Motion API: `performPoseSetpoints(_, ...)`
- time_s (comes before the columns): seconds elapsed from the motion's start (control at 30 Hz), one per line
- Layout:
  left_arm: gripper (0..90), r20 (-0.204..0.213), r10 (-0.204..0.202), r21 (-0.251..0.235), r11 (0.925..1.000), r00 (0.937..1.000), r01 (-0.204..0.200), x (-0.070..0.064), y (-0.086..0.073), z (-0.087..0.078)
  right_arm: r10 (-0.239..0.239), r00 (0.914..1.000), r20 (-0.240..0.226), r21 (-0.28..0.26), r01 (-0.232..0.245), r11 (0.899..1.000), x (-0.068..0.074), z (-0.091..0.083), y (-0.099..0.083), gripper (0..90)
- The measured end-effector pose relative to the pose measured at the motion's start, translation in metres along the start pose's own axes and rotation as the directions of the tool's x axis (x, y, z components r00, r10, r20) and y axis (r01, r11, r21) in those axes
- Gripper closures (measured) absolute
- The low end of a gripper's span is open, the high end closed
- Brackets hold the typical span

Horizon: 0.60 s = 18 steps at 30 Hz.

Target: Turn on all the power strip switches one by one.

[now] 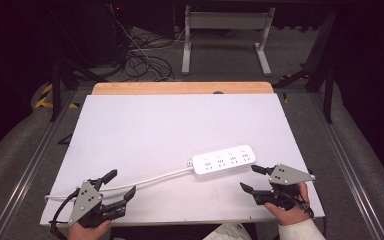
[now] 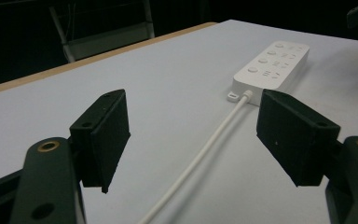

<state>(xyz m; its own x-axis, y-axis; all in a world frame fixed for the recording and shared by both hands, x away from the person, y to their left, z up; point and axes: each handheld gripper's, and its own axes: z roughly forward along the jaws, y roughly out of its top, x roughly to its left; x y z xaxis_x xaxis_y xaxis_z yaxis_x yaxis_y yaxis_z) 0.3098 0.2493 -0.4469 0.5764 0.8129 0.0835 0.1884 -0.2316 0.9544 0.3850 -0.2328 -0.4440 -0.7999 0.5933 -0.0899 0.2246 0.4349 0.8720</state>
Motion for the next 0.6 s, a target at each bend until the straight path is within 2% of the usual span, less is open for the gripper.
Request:
performPoseSetpoints(0.2,26.1,-0.016,0.028,0.013,0.9995,0.9995,-0.028,-0.002,0.0,0.001,-0.027,0.9996,0.001,0.019,0.027,0.999,0.0,0.0,0.003,40.7)
performPoseSetpoints(0.27,26.1,-0.018,0.022,0.014,0.9997,0.9996,-0.021,-0.002,0.0,0.001,-0.043,0.9991,-0.003,0.033,0.043,0.999,0.0,0.001,0.007,43.8)
performPoseSetpoints(0.33,26.2,-0.02,0.024,0.016,0.9996,0.9995,-0.024,-0.002,0.0,0.001,-0.045,0.999,-0.008,0.038,0.045,0.998,-0.001,0.001,0.009,44.4)
performPoseSetpoints(0.43,26.1,-0.022,0.026,0.016,0.9995,0.9994,-0.025,-0.002,0.0,0.001,-0.033,0.9991,-0.027,0.059,0.035,0.998,-0.003,0.003,0.013,54.0)
performPoseSetpoints(0.6,26.1,-0.024,0.026,0.014,0.9996,0.9994,-0.025,-0.002,0.0,0.001,-0.035,0.9988,-0.036,0.087,0.038,0.996,-0.006,0.007,0.022,57.7)
